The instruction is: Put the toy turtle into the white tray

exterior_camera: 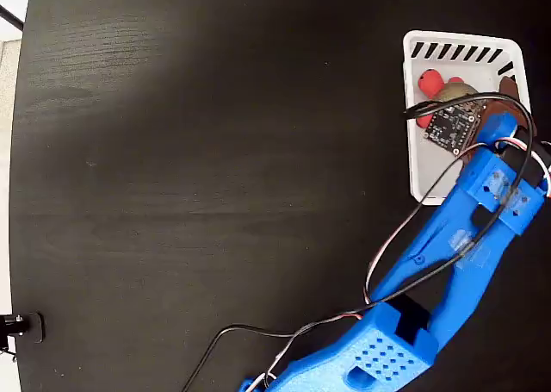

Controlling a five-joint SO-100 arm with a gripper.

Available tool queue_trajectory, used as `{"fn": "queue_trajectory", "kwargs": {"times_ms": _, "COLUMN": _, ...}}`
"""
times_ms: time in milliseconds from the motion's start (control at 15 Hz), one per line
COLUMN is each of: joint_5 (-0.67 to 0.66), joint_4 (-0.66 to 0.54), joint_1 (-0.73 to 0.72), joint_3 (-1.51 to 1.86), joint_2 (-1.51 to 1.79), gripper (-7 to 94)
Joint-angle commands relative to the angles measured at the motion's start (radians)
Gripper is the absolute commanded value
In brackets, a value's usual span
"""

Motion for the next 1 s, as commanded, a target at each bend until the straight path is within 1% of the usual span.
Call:
{"fn": "queue_trajectory", "kwargs": {"times_ms": 0, "joint_5": -0.006, "joint_4": -0.005, "joint_1": 0.006, "joint_3": -0.063, "joint_2": 0.055, "gripper": 67}}
{"fn": "queue_trajectory", "kwargs": {"times_ms": 67, "joint_5": -0.003, "joint_4": -0.003, "joint_1": 0.006, "joint_3": -0.066, "joint_2": 0.058, "gripper": 58}}
{"fn": "queue_trajectory", "kwargs": {"times_ms": 133, "joint_5": 0.009, "joint_4": -0.003, "joint_1": 0.006, "joint_3": -0.08, "joint_2": 0.06, "gripper": 36}}
{"fn": "queue_trajectory", "kwargs": {"times_ms": 200, "joint_5": 0.032, "joint_4": -0.003, "joint_1": 0.006, "joint_3": -0.098, "joint_2": 0.066, "gripper": 11}}
{"fn": "queue_trajectory", "kwargs": {"times_ms": 267, "joint_5": 0.048, "joint_4": -0.002, "joint_1": 0.005, "joint_3": -0.106, "joint_2": 0.08, "gripper": 0}}
{"fn": "queue_trajectory", "kwargs": {"times_ms": 467, "joint_5": 0.107, "joint_4": -0.017, "joint_1": -0.021, "joint_3": -0.048, "joint_2": 0.17, "gripper": 0}}
{"fn": "queue_trajectory", "kwargs": {"times_ms": 600, "joint_5": 0.193, "joint_4": -0.117, "joint_1": -0.08, "joint_3": 0.114, "joint_2": 0.322, "gripper": 0}}
{"fn": "queue_trajectory", "kwargs": {"times_ms": 800, "joint_5": 0.285, "joint_4": -0.201, "joint_1": -0.225, "joint_3": 0.336, "joint_2": 0.58, "gripper": 0}}
{"fn": "queue_trajectory", "kwargs": {"times_ms": 933, "joint_5": 0.325, "joint_4": -0.267, "joint_1": -0.362, "joint_3": 0.525, "joint_2": 0.77, "gripper": 0}}
